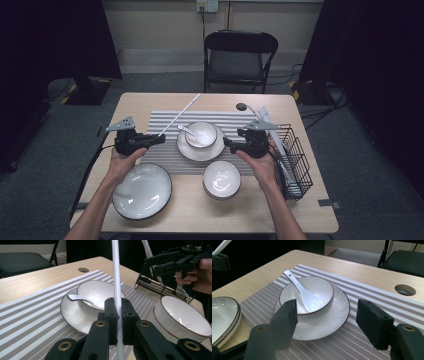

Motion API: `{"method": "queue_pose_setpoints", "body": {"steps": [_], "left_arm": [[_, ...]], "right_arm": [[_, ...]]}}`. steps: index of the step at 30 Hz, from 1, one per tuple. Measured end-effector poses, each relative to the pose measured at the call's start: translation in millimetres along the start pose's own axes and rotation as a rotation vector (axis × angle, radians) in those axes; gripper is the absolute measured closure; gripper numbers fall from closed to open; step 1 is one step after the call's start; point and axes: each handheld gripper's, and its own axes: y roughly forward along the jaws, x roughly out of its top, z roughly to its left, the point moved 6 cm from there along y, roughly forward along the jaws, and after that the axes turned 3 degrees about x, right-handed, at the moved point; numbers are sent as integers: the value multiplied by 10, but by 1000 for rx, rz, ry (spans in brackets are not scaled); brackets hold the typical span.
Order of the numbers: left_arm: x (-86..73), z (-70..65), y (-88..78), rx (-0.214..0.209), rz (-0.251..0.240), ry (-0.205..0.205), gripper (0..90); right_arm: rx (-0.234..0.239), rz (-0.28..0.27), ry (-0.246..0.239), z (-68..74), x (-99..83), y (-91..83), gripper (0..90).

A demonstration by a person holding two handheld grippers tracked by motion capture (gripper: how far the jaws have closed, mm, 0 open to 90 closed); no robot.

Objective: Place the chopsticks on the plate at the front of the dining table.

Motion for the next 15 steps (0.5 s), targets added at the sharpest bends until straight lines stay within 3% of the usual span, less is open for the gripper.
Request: {"method": "queue_pose_setpoints", "body": {"steps": [4,11,15], "left_arm": [[10,64,5,15,2,-14,860],[164,103,10,27,4,9,860],[171,135,50,33,17,9,860]], "right_arm": [[-7,13,3,-35,-54,16,352],[-17,43,8,-65,-131,40,346],[-24,56,13,-80,-194,55,334]]}}
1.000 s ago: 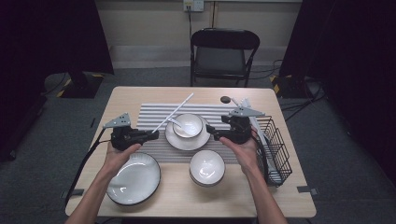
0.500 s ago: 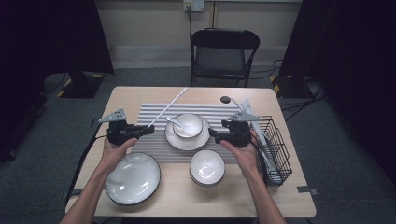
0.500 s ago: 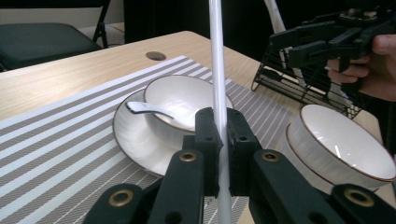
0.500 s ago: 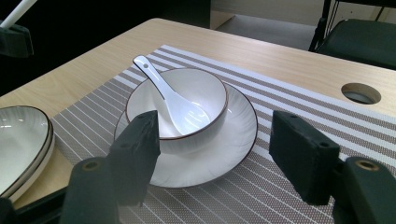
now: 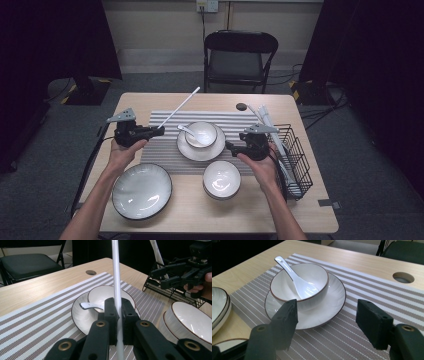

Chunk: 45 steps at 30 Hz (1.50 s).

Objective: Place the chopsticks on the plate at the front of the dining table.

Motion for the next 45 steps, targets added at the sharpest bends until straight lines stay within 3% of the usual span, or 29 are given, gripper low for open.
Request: {"method": "queue_pose_setpoints", "body": {"steps": [7,11,19,24,39,45], "left_arm": [[-84,31,77,7,33,4,860],[-136,95,80,16,37,-23,860],[-134,156,139,30,30,-39,860],[-174,197,172,38,56,-36,860],[-228,296,202,47,80,-45,861],[-281,377,166,64,88,-68,861]], "right_arm": [[-2,23,-3,-31,-126,81,287],[-20,49,-11,-59,-189,113,262],[-74,97,-29,-99,-332,180,243],[-74,122,-9,-88,-406,227,232],[-98,67,42,-158,-418,240,223],[-103,57,65,-183,-420,271,234]]}}
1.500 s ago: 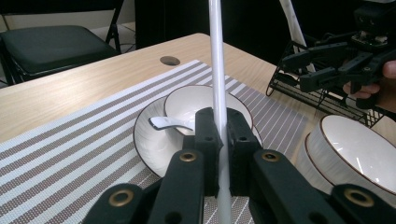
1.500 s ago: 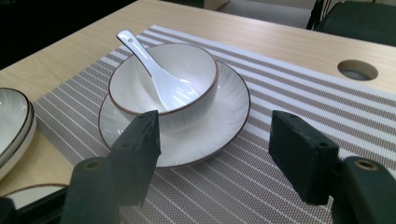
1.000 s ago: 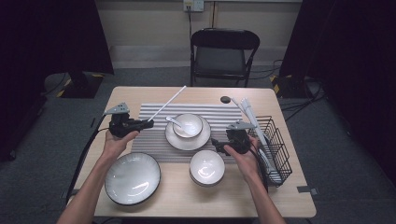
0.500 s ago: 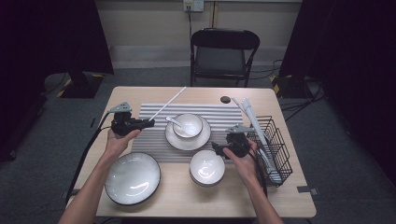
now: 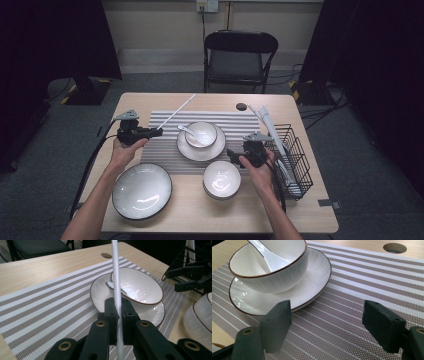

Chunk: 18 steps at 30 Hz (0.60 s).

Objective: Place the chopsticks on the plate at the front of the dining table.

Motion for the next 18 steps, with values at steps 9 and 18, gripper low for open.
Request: {"method": "queue_pose_setpoints", "body": {"steps": [9,18], "left_arm": [[-100,119,16,16,30,-28,860],[-170,152,82,19,54,-37,860]], "right_arm": [[-33,56,-32,-32,-78,100,240],[-39,125,-46,-44,-203,197,250]]}}
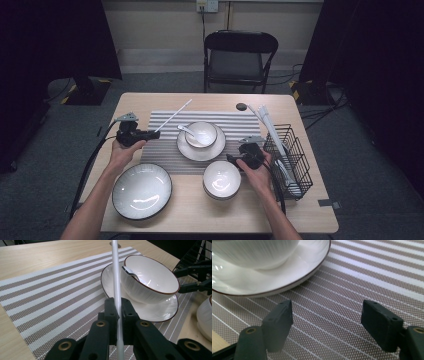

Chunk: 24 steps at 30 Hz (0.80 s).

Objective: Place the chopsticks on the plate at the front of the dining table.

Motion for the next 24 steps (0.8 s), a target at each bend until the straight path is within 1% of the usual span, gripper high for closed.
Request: {"method": "queue_pose_setpoints", "body": {"steps": [1,3,5,8,11,12,13,18,20,21,23,24], "left_arm": [[-9,-3,14,2,7,0,861],[-28,-2,41,-2,15,1,860],[-50,7,64,4,29,5,860],[-75,7,95,-1,40,0,860],[-106,-6,123,-14,52,-6,860],[-114,-14,131,-22,53,-7,860],[-123,-14,136,-13,59,1,860],[-158,-26,181,-15,82,0,860],[-167,-32,196,-22,89,-1,860],[-177,-23,203,-17,96,-1,860],[-196,-2,220,-4,108,-7,860],[-198,-2,226,-7,109,-10,860]], "right_arm": [[-2,6,-6,-3,-15,19,251],[-11,7,-7,-9,-51,44,286],[-14,23,-12,-17,-93,67,275],[-24,30,-5,-38,-135,79,256],[-31,37,-20,-42,-149,79,241],[-35,37,-19,-35,-151,83,235],[-33,35,-22,-27,-153,87,221],[-35,26,-23,-32,-160,92,210],[-34,18,-23,-33,-168,90,209],[-32,6,-21,-32,-176,88,209],[-33,5,-21,-33,-177,88,209],[-32,4,-22,-32,-177,89,209]]}}
